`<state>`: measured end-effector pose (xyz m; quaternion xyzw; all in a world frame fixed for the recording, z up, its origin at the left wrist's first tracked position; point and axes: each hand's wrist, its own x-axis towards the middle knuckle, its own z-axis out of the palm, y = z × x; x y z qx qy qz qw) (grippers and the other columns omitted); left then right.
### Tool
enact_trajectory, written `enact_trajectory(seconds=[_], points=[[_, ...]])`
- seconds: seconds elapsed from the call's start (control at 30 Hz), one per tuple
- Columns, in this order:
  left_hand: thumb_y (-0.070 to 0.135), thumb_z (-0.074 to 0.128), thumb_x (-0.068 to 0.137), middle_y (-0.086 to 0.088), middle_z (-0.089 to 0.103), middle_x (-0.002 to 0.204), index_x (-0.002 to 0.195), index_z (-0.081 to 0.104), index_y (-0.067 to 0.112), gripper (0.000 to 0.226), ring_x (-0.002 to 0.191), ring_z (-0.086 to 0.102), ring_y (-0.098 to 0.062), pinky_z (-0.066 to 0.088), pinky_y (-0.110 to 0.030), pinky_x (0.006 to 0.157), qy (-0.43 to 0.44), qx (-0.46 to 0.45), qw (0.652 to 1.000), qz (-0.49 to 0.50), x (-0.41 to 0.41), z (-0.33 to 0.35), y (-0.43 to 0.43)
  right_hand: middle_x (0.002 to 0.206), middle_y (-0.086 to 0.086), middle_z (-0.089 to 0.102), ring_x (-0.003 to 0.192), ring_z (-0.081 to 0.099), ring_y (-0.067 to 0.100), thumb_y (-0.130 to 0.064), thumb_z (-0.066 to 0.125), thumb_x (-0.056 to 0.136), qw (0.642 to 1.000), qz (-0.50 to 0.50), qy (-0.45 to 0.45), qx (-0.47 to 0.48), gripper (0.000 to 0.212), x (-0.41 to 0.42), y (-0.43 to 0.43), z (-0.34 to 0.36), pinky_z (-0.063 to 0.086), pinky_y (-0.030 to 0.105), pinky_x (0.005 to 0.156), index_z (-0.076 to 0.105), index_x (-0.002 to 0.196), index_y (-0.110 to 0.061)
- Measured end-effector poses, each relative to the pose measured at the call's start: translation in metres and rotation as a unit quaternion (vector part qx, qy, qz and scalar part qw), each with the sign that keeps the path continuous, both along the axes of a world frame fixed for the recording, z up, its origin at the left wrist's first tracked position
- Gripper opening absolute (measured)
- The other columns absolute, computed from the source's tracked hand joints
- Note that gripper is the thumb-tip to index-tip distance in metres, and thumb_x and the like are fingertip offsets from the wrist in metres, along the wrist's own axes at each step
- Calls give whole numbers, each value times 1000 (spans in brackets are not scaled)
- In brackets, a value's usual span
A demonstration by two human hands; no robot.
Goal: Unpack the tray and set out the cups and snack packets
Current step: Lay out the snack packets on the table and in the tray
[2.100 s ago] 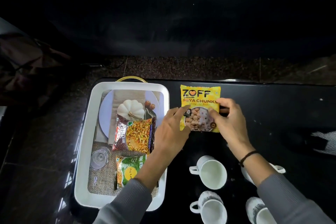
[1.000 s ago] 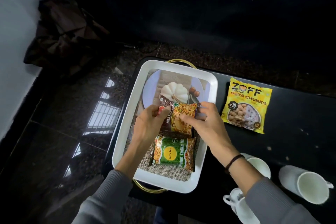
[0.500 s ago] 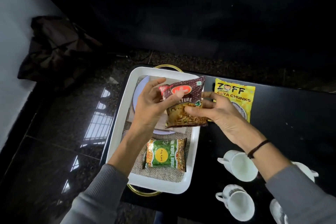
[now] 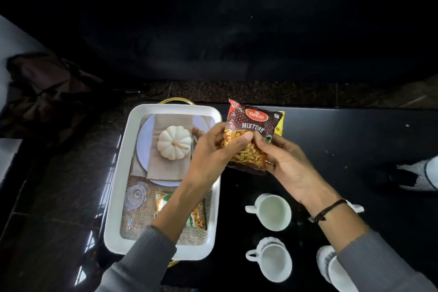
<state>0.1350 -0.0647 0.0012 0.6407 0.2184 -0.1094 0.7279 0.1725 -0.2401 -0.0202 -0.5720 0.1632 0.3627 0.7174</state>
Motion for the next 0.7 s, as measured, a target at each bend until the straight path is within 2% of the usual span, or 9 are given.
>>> enact_trajectory(seconds=[0.1,0.2,0.27,0.37,0.47,0.53,0.57,0.63,0.7], points=[[36,77,90,-6,81,97,105,74,13,28,92,78,-21,62,-41,87,101,28,994,-37,12,-1,-26,101,8,81,97,78,23,-54,83,75,996,3,30,-81,49,4,-19,4,56,40,96,81,104,-15],[40,72,92,-6,81,88,101,76,11,30,77,78,-16,64,-33,65,170,1,985,-25,21,-3,-52,88,7,82,81,80,19,-54,83,74,989,-19,56,-133,48,7,-39,3,60,30,70,81,96,-11],[41,69,94,-1,81,80,98,74,14,28,69,77,-10,64,-31,60,191,-13,981,-8,27,-4,-69,82,8,82,68,78,16,-54,82,75,986,-26,58,-152,48,9,-54,3,57,24,54,79,94,-10],[42,64,97,-4,80,89,102,72,15,28,79,76,-14,66,-35,69,218,-2,976,-23,35,-8,-89,81,7,81,70,79,17,-55,81,77,982,-28,47,-180,50,16,-76,3,61,28,61,79,94,-9],[45,62,98,-4,78,103,111,71,13,35,97,73,-18,62,-39,90,214,36,974,-64,42,-15,-105,86,2,82,88,78,21,-60,78,78,976,-20,16,-215,50,24,-98,-1,56,35,88,79,95,-13],[49,62,97,-2,76,111,118,69,14,42,108,70,-19,55,-41,100,199,78,973,-88,46,-20,-111,86,-2,82,88,77,18,-59,77,79,974,-21,-6,-225,46,28,-107,-5,53,31,82,78,94,-15],[50,62,97,-1,76,113,119,69,15,43,109,69,-19,54,-38,99,187,93,973,-96,48,-22,-114,85,-3,82,85,78,15,-57,77,80,973,-23,-15,-228,44,30,-110,-7,52,27,76,77,94,-16],[48,62,97,2,74,115,122,66,16,41,109,67,-16,52,-26,89,164,111,975,-103,54,-26,-118,86,-6,82,82,78,10,-56,76,82,971,-23,-32,-235,41,35,-115,-13,51,24,72,76,96,-17],[46,62,98,4,70,119,130,63,16,43,111,65,-13,49,-23,86,147,152,970,-121,59,-30,-121,89,-4,81,84,77,12,-56,74,84,965,-17,-45,-256,42,39,-117,-21,52,25,75,75,101,-19]])
